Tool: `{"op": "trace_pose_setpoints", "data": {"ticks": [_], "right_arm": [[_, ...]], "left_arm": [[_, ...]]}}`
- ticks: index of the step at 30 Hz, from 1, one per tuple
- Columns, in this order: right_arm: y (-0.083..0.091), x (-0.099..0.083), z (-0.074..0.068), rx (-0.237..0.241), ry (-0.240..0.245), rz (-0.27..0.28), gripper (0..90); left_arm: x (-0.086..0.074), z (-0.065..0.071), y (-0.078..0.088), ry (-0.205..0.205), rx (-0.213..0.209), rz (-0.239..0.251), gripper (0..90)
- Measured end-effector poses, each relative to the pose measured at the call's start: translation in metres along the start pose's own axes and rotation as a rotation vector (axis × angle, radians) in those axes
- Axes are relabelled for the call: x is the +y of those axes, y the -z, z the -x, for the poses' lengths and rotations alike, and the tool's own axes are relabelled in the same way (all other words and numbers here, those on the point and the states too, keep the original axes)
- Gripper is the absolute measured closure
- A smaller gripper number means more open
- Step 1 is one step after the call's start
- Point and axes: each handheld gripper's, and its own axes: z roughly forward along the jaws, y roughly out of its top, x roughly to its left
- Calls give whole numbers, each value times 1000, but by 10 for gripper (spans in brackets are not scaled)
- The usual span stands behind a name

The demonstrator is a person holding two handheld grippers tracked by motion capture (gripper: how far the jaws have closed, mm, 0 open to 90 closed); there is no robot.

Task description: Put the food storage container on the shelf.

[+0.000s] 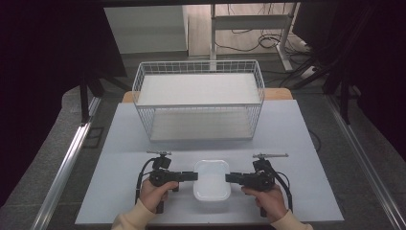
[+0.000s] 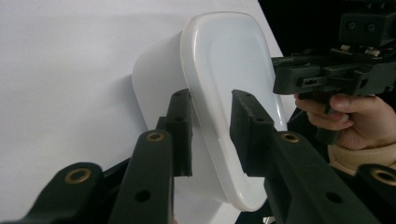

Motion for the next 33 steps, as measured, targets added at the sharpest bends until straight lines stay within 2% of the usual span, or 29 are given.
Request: {"op": "trace_pose_setpoints", "data": {"ticks": [9,15,17,22,30,33], "right_arm": [[8,-1,-4,16,1,23,746],[12,-1,-10,14,30,51,794],[12,-1,-11,4,36,52,795],[13,-1,-13,10,40,59,795],[16,1,-15,25,60,79,797],[18,2,-19,24,80,86,797]], "left_arm": [[0,5,7,-24,-7,27,757],[1,10,12,-47,-9,47,791],[1,12,13,-61,2,49,790],[1,14,14,-78,3,54,792],[3,21,20,-130,16,68,798],[4,24,23,-149,18,76,798]]}}
